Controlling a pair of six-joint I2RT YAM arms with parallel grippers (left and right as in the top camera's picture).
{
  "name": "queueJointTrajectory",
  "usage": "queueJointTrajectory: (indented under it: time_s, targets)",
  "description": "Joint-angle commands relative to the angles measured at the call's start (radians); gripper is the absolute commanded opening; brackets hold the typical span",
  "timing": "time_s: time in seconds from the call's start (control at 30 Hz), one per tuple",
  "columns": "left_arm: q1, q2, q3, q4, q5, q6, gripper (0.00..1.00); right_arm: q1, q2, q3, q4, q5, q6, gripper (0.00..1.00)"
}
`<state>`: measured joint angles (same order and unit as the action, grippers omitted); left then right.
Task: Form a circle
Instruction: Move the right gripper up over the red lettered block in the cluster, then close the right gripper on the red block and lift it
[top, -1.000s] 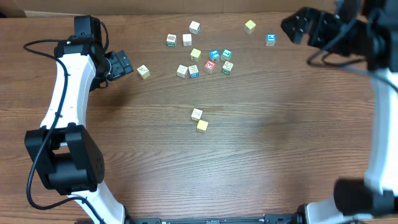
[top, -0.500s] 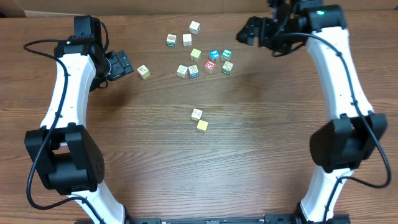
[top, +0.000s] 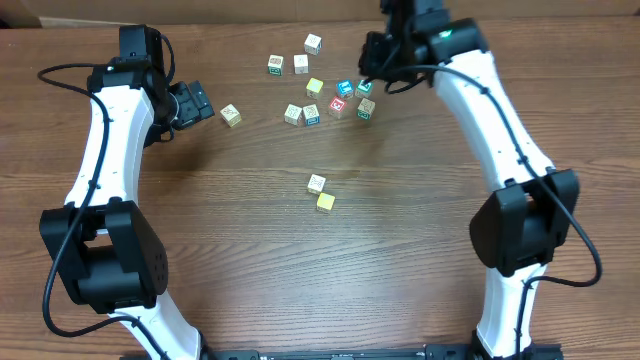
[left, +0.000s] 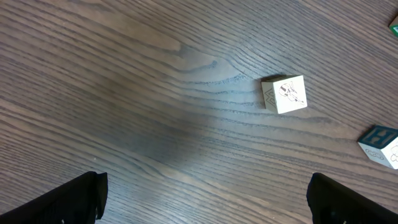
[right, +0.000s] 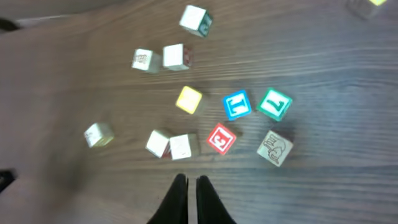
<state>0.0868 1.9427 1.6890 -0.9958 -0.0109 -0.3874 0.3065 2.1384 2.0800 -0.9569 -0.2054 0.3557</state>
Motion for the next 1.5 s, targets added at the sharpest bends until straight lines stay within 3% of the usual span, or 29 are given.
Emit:
queueJointTrajectory:
  time_s: [0.0,0.07,0.17,0.27,0.53,1.0,1.47]
  targets:
    - [-0.002,0.008,0.016,0.002,0.007,-0.010,1.00,0.052,0.018,-0.045,0.050,0.183,0.045,0.04]
    - [-0.002,0.008,0.016,0.002,0.007,-0.010,0.99,0.074,0.018,-0.071,0.089,0.199,0.069,0.06]
    - [-0.002,0.008,0.016,0.002,0.007,-0.010,1.00,0.097,0.018,-0.106,0.122,0.253,0.179,0.42]
    - [-0.002,0.008,0.016,0.002,0.007,-0.010,1.00,0.109,0.018,-0.148,0.172,0.265,0.206,0.62]
    - [-0.002,0.008,0.016,0.002,0.007,-0.010,1.00,0.113,0.018,-0.305,0.325,0.264,0.206,0.82]
    - [-0.002,0.008,0.016,0.002,0.007,-0.010,1.00,0.116,0.036,-0.360,0.416,0.264,0.206,0.83]
    - [-0.002,0.008,0.016,0.002,0.007,-0.010,1.00,0.169,0.174,-0.359,0.542,0.274,0.205,0.80]
